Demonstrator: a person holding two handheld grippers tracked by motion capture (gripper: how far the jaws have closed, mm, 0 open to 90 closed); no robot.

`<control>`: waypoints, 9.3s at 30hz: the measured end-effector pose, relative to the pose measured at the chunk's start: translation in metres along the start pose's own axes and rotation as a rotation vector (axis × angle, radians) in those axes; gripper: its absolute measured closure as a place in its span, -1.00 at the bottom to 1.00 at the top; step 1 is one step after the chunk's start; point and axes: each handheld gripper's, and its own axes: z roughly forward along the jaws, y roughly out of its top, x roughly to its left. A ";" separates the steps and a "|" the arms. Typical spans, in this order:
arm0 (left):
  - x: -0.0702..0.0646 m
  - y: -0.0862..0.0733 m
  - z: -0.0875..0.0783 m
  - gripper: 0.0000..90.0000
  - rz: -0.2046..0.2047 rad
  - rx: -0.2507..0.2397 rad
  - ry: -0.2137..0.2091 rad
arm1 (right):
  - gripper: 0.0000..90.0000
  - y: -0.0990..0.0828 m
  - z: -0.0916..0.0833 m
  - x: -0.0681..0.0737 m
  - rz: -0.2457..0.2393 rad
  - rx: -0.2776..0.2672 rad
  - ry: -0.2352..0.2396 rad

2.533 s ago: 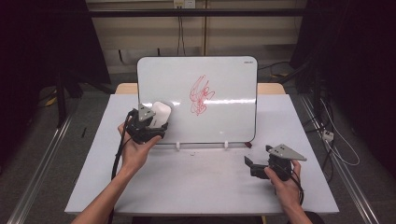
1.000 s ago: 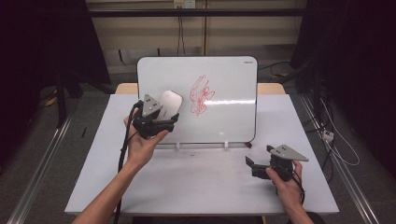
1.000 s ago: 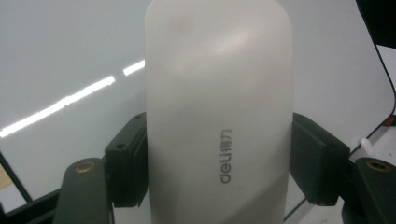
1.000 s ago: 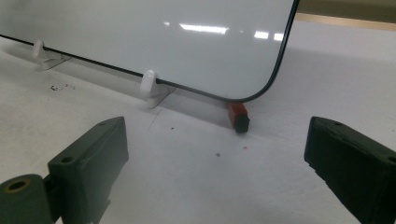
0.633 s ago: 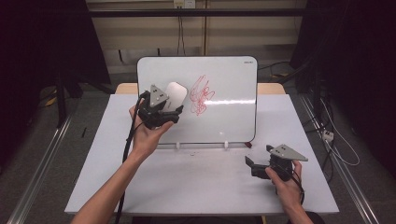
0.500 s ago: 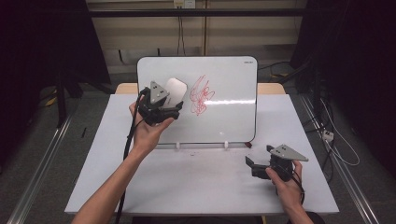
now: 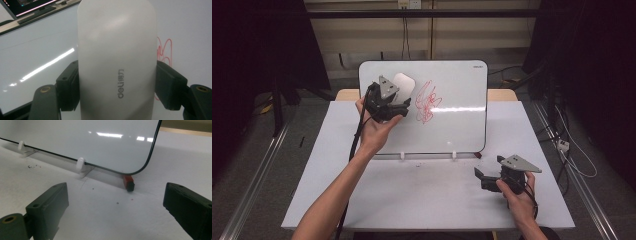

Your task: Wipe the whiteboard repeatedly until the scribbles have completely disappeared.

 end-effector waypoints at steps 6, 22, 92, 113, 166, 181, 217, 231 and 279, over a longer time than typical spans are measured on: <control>-0.004 0.010 0.006 -0.32 0.037 0.002 0.003 | -0.86 0.000 0.000 0.000 0.001 0.000 0.001; -0.003 0.025 0.029 -0.32 0.041 0.030 0.034 | -0.86 0.000 0.000 0.000 0.004 0.002 0.001; -0.034 0.024 0.064 -0.32 0.130 0.090 0.059 | -0.85 0.000 0.000 0.001 -0.001 0.005 0.008; -0.067 0.006 0.063 -0.32 0.245 0.116 0.022 | -0.85 0.000 -0.001 0.001 -0.002 0.002 0.007; -0.017 0.025 0.055 -0.32 0.121 0.121 0.095 | -0.85 0.000 0.000 0.001 0.001 0.007 0.007; -0.061 0.017 0.065 -0.31 0.268 0.135 0.053 | -0.86 0.000 -0.001 0.001 -0.003 0.001 0.011; -0.048 0.010 0.057 -0.31 0.263 0.147 0.048 | -0.86 -0.001 -0.002 0.001 0.001 0.000 0.014; -0.033 0.005 0.051 -0.31 0.198 0.138 0.093 | -0.85 0.000 -0.001 0.001 -0.002 0.002 0.010; -0.106 -0.007 0.067 -0.31 0.420 0.169 0.055 | -0.86 0.000 0.000 0.002 -0.001 0.006 0.014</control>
